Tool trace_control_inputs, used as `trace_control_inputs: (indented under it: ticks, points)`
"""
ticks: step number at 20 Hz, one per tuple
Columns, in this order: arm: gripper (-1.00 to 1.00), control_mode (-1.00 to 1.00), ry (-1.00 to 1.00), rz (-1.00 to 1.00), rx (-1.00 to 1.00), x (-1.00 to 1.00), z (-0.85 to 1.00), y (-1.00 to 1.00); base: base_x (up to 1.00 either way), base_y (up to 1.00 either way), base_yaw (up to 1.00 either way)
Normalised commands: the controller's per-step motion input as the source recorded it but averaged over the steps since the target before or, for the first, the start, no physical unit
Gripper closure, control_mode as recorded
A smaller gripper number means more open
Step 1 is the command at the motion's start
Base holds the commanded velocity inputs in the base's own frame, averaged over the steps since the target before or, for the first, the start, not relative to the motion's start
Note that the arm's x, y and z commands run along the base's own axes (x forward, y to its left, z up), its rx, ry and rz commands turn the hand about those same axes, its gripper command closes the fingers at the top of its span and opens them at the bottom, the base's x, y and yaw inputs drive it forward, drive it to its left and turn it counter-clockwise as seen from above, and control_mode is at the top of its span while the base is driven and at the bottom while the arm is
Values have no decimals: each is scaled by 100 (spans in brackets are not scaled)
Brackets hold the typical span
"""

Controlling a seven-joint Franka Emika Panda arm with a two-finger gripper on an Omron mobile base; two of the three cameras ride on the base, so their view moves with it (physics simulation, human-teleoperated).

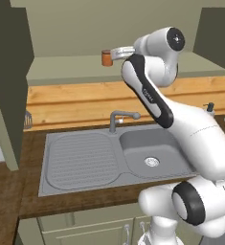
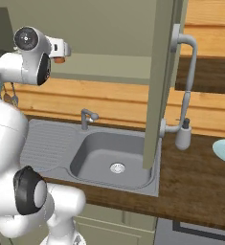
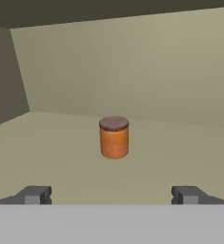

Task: From the different types of pastries on the counter, select a croissant and place it on the cutting board. Then retrieve a jar of jam from the cabinet and place it alongside the croissant on the cutting board.

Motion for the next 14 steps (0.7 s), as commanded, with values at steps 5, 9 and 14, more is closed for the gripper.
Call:
trace_control_inputs:
  ticks: [5, 9, 14]
  points:
    - [-100, -100, 0, 0, -5, 57, -2, 6, 0, 0, 0]
    - [-100, -100, 1, 0, -3, 66, 0, 27, 0, 0, 0]
    - [-100, -100, 1, 0, -3, 48, -6, 29, 0, 0, 0]
